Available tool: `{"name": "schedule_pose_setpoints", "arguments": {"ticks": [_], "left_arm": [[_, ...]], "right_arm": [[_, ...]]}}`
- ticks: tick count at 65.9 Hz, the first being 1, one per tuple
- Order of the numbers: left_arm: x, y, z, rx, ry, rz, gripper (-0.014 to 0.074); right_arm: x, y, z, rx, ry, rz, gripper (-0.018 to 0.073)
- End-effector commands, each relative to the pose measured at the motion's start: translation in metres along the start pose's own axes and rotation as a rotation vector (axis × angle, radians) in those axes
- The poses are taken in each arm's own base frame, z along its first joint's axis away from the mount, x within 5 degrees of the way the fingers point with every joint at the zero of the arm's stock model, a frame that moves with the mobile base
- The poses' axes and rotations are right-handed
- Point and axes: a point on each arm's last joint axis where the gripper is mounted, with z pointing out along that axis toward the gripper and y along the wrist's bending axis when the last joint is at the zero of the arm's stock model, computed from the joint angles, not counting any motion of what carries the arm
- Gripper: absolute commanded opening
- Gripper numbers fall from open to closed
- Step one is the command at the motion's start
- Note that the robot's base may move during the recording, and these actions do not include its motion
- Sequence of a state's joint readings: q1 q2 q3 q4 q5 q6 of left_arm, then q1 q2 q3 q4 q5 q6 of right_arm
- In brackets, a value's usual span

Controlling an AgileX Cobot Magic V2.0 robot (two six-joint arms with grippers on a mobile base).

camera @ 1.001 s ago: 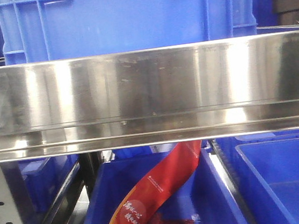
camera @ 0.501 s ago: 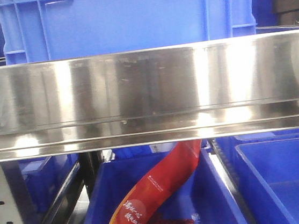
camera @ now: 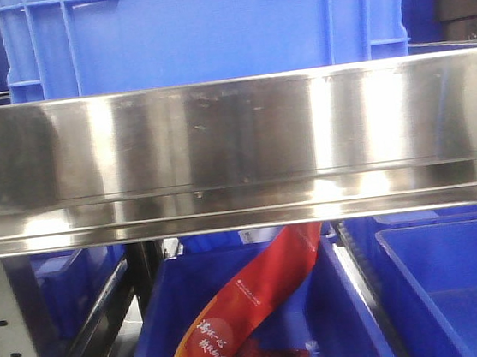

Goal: Grab block from conveyor and place in blue bin

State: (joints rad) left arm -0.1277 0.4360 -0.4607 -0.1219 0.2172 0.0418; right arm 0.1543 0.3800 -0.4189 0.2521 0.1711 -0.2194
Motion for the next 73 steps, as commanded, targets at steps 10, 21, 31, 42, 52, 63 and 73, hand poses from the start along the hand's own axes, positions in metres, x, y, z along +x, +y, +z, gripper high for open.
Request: {"name": "schedule_pose_setpoints", "arguments": {"ticks": [10, 21, 31, 42, 52, 63, 73], "left_arm": [[-0.008, 0.0, -0.02, 0.002, -0.125, -0.003, -0.0111], [-0.01, -0.001, -0.024, 0.003, -0.144, -0.002, -0.0111], [-0.01, -0.001, -0.024, 0.003, -0.144, -0.002, -0.0111], [-0.01, -0.001, -0.024, 0.003, -0.144, -0.002, -0.0111], [-0.01, -0.001, -0.024, 0.003, -0.144, -0.002, -0.0111], [-0.01, -0.001, -0.024, 0.003, -0.144, -0.002, -0.0111], [-0.01, -0.001, -0.024, 0.003, -0.144, -0.002, -0.0111]], "right_arm": [[-0.008, 0.001, -0.022, 0.005, -0.115, -0.013, -0.016], [-0.008, 0.001, -0.024, 0.005, -0.129, -0.014, -0.016], [-0.008, 0.001, -0.024, 0.005, -0.129, -0.014, -0.016], [-0.006, -0.001, -0.028, 0.036, -0.119, -0.071, -0.016], [0.018, -0.007, -0.029, 0.117, -0.08, -0.075, -0.016], [0.057, -0.011, -0.033, 0.179, -0.11, -0.075, -0.016], [0.099, -0.013, -0.03, 0.182, -0.104, -0.075, -0.016]]}}
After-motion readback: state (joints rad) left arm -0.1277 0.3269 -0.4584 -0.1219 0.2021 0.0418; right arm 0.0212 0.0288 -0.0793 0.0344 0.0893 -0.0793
